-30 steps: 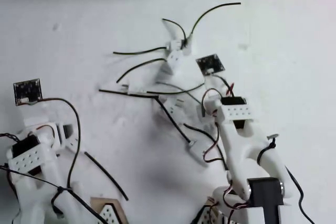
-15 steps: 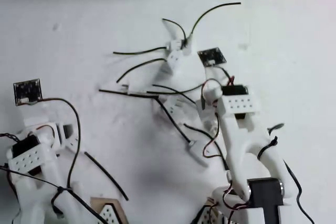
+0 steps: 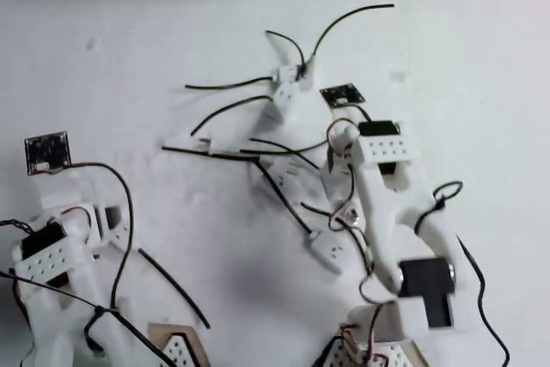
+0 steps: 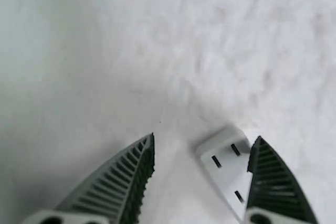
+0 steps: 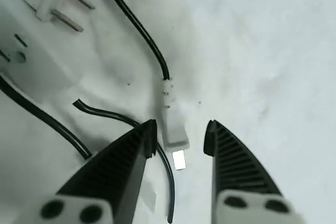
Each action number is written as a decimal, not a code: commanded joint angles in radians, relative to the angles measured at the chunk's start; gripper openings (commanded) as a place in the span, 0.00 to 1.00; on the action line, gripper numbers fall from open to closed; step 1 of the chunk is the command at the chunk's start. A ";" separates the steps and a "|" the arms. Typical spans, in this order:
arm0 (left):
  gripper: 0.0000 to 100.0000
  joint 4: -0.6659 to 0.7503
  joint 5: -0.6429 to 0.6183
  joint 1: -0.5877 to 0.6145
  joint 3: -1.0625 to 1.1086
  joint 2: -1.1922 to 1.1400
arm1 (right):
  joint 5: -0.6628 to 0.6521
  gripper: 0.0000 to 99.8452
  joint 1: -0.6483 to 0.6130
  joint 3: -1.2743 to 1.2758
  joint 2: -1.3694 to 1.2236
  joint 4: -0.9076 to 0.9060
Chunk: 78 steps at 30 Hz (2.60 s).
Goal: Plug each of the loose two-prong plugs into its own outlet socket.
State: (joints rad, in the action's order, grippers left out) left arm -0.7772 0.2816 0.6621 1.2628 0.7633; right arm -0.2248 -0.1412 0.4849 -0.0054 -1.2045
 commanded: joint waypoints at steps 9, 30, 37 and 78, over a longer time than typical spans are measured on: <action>0.29 0.017 -0.006 0.001 -0.005 0.025 | -0.071 0.15 0.018 -0.091 -0.150 -0.010; 0.29 0.018 -0.009 0.001 -0.003 0.025 | -0.146 0.02 0.008 -0.089 0.245 -0.159; 0.29 0.000 -0.009 -0.051 -0.035 0.027 | -0.127 0.02 -0.050 0.028 0.628 -0.168; 0.02 -0.301 -0.173 -0.782 -0.127 0.834 | 0.348 0.02 -0.647 0.657 1.529 0.297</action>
State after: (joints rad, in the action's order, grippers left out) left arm -1.0779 0.1174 -0.0422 1.1047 1.4722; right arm 0.1204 -0.7457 1.1216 1.4845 -0.9482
